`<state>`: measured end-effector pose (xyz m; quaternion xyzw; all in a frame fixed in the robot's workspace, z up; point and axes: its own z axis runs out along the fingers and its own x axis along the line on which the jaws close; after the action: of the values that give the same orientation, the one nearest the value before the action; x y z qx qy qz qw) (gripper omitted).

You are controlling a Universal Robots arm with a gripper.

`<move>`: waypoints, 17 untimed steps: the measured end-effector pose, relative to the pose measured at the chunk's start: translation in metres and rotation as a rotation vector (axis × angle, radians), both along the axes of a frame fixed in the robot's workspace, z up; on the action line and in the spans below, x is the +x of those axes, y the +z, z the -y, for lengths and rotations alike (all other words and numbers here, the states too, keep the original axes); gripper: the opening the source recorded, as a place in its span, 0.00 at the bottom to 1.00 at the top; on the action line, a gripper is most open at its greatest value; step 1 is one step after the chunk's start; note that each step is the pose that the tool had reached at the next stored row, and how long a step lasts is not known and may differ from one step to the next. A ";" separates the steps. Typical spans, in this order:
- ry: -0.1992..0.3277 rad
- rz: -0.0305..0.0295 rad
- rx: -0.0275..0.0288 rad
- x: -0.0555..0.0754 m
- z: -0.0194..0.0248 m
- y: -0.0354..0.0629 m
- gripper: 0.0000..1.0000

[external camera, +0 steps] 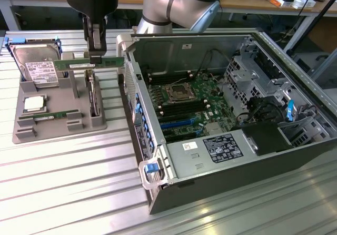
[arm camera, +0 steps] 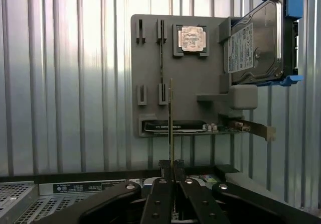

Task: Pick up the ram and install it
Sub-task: 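Pick up the ram and move it above insertion slot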

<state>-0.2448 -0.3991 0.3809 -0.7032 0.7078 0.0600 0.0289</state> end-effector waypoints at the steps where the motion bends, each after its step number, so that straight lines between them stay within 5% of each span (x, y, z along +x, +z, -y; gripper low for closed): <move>1: 0.000 0.0000 -0.0001 0.002 0.0000 -0.0007 0.12; 17: 0.000 -0.0002 -0.0002 0.023 0.0000 -0.0102 0.12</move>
<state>-0.2217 -0.3991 0.3708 -0.7032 0.7079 0.0600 0.0288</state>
